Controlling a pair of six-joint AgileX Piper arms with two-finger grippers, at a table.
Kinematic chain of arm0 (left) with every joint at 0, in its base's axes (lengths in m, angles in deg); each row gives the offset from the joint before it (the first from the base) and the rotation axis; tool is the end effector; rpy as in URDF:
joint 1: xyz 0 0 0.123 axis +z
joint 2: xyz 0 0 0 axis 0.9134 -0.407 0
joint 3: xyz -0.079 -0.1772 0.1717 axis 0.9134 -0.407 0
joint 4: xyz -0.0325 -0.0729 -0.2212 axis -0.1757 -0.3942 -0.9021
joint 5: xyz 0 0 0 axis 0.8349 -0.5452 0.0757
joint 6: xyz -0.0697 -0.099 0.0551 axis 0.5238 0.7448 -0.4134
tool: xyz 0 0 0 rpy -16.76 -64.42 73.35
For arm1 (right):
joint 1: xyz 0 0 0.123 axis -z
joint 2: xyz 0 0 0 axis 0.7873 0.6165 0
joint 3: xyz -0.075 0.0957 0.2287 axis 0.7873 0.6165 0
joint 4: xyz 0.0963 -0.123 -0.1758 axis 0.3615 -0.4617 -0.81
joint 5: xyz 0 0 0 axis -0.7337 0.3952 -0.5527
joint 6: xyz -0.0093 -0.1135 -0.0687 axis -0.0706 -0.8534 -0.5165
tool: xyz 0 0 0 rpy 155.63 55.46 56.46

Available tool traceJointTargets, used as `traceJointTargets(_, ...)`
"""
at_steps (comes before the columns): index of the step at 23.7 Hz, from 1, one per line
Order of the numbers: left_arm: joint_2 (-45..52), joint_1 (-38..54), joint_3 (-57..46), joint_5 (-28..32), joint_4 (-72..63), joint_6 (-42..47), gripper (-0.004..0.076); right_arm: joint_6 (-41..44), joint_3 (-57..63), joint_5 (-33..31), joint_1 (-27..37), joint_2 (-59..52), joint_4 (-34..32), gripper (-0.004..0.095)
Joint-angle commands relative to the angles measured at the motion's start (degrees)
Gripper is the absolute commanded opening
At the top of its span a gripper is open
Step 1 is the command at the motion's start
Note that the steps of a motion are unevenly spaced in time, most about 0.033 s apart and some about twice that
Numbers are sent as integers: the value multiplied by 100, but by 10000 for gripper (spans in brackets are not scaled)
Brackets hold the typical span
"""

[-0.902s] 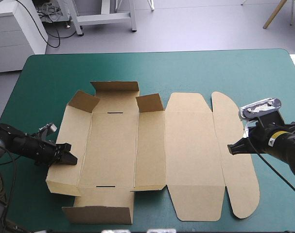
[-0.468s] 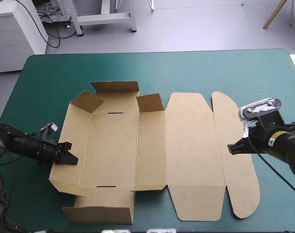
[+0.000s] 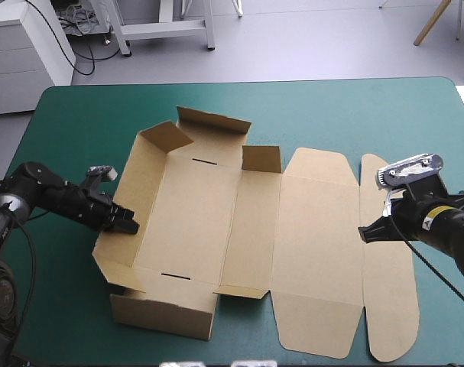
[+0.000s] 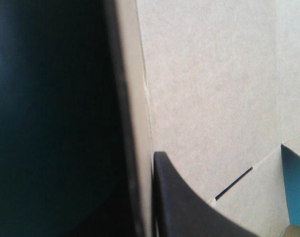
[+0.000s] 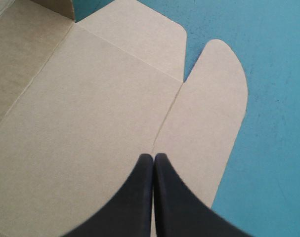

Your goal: Fold the box

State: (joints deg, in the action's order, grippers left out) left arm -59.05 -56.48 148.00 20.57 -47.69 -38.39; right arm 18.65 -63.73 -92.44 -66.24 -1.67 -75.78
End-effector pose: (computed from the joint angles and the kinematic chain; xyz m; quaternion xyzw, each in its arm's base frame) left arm 0.2751 -0.0305 0.1844 0.1348 0.9451 -0.2847 0.0871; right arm 0.1902 0.0382 0.3266 -0.1686 0.9006 -0.0151 0.4004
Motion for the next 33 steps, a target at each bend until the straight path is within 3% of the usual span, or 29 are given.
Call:
traceJointTargets(1,257,-570,970,-502,124,359,-10,-24,-138,350,35,-58,-72,-19)
traceJointTargets(7,233,-1802,2645,-486,1593,822,-10,-38,-138,597,35,-58,-72,-19)
traceJointTargets(14,-29,-3444,4223,110,3604,980,-10,-48,-423,637,35,-58,-72,-19)
traceJointTargets(19,-456,-4512,4330,384,5403,994,-10,-22,-915,637,35,-58,-256,-19)
traceJointTargets(27,-605,-5596,4330,749,7119,931,-10,132,-1113,747,35,-58,-273,-19)
traceJointTargets(33,-605,-5877,4296,775,7179,931,-10,289,-1113,809,35,-58,-282,-19)
